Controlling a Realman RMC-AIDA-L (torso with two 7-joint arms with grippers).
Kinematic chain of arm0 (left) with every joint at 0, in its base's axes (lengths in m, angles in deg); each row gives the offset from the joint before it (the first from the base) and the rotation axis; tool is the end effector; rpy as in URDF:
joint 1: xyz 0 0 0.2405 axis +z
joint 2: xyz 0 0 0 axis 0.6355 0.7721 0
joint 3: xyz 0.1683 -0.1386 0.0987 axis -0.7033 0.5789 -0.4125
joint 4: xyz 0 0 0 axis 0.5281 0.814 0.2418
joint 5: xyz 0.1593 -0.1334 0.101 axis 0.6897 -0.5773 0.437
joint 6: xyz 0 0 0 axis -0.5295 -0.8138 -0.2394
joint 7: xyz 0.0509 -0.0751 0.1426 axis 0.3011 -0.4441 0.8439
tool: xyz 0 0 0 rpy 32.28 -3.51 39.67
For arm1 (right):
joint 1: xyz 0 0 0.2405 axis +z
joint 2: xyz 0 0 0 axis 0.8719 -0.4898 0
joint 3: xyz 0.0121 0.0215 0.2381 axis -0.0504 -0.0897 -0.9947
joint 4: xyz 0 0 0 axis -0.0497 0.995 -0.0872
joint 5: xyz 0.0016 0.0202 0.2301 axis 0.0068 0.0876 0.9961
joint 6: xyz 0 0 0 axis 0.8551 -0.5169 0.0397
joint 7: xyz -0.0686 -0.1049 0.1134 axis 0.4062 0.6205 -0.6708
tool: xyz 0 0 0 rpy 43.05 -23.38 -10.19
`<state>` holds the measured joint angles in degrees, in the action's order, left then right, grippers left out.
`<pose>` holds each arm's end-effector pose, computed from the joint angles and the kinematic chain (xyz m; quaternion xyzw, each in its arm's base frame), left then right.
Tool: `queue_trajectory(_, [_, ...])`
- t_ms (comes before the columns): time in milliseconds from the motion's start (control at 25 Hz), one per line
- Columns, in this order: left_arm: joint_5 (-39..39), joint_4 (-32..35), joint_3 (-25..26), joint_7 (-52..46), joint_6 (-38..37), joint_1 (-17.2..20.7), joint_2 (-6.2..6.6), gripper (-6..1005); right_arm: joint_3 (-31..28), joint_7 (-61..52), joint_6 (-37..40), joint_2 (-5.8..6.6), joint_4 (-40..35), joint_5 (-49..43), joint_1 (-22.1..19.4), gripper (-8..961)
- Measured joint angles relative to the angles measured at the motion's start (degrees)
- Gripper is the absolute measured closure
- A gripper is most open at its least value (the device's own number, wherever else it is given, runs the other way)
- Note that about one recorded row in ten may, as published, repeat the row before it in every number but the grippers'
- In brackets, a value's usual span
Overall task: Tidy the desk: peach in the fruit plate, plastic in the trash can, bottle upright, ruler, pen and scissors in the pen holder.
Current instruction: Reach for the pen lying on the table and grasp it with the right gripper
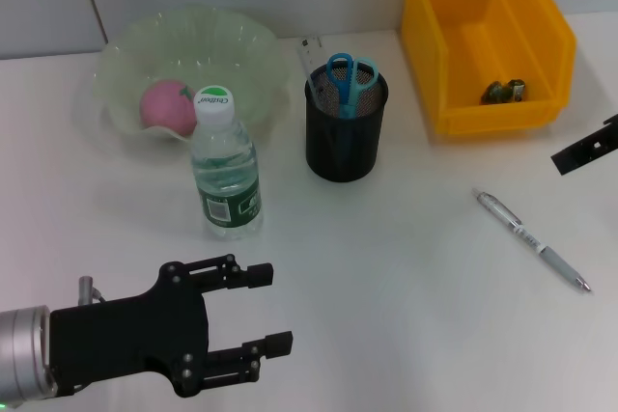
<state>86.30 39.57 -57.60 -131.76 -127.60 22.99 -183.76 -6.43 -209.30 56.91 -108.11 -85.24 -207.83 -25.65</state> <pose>-0.2361 0.2644 -0.0552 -0.9422 -0.0891 -0.3200 0.0428 0.2019 0.3608 0.1256 -0.8429 0.4669 -0.1203 0.2386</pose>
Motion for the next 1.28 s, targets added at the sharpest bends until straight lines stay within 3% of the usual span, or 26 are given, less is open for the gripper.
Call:
queue_trajectory(200, [0.00,0.00,-0.01,0.83,-0.15,-0.03,0.00,305,-0.01,0.32,-3.83,-0.71,4.83,-5.20,1.84,122])
queue_trajectory(440, [0.00,0.00,-0.01,2.37,-0.20,0.43,-0.07,305,3.25,-0.06,-6.04,-3.45,7.81,-11.21,3.77,122])
queue_trajectory(480, [0.00,0.00,-0.02,2.37,-0.21,0.43,-0.08,305,4.80,-0.30,-6.45,-4.42,7.98,-13.39,4.17,122])
queue_trajectory(600, [0.00,0.00,-0.03,2.44,-0.22,0.36,-0.14,305,6.85,-1.46,-7.11,-4.90,9.16,-15.14,4.80,122])
queue_trajectory(1280, [-0.01,-0.69,-0.04,4.64,0.04,0.36,-0.17,304,8.18,-3.45,-15.35,-4.69,24.13,-15.35,9.75,122])
